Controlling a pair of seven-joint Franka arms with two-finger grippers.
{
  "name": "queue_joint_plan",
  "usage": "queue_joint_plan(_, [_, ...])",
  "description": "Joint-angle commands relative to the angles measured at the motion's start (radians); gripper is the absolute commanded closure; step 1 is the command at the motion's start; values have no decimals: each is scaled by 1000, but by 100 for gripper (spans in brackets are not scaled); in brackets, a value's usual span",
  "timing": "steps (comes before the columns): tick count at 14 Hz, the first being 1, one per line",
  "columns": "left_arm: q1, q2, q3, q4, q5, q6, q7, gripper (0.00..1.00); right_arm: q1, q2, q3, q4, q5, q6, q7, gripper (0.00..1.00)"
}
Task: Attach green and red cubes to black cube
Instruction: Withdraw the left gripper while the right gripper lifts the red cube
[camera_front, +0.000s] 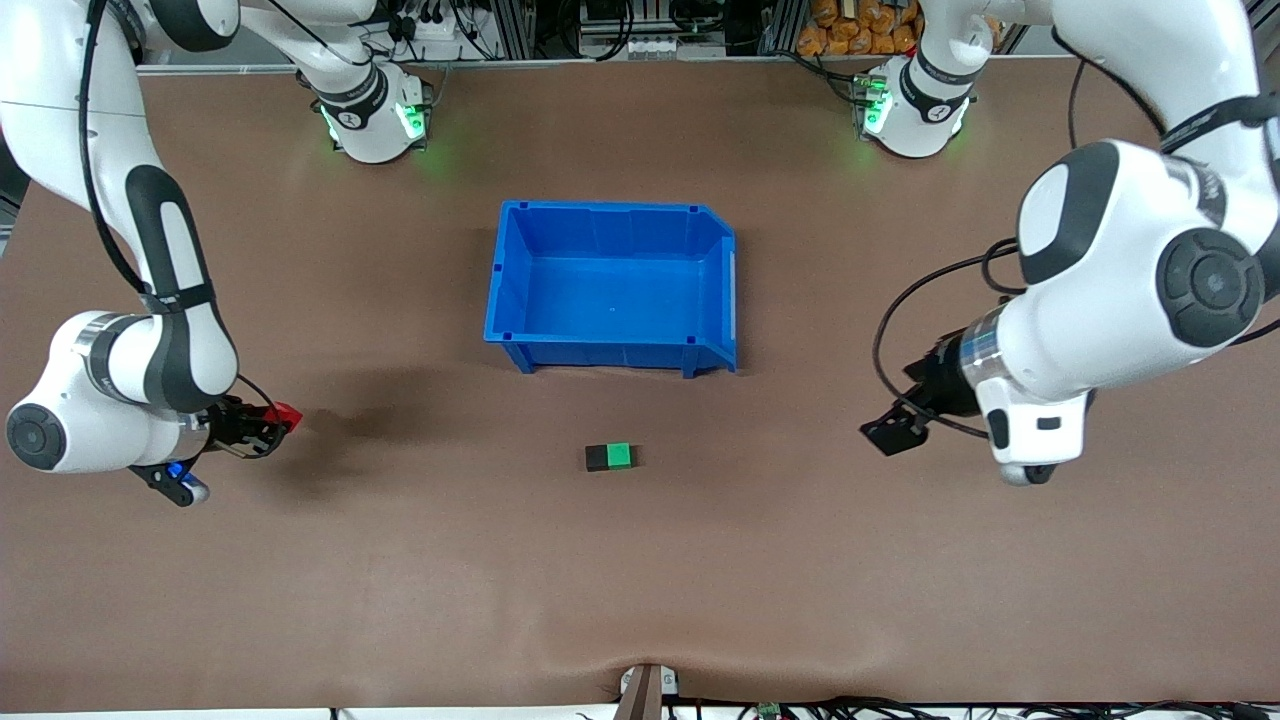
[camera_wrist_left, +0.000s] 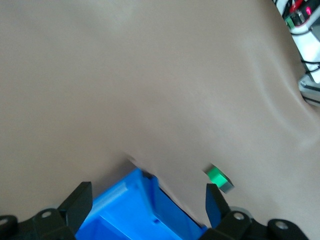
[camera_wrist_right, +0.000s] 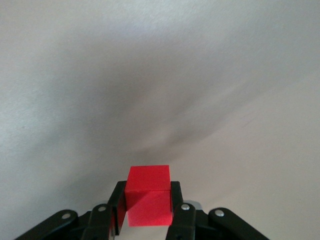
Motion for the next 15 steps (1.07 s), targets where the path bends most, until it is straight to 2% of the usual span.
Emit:
queue_joint_plan(1, [2,-66,-3,-41,64,-37,53,0,20,-31,-1,-13,13,-12,70,100])
queue_joint_plan(3, [34,-97,-4,-41,72,-98,114,0,37,-31,-1,-13,14,-12,121,100])
queue_joint_plan(9, [155,-166,-18,-50,72,-152,309,0,94,-33,6,-11,14,-12,257,100])
queue_joint_plan(12, [282,-231,-114,-129,74,-141,379,0,110,-33,7,-11,71,-8,285,100])
queue_joint_plan(15, [331,-368,-122,-282,104,-91,531,0,121,-33,7,-10,74,-8,313,100])
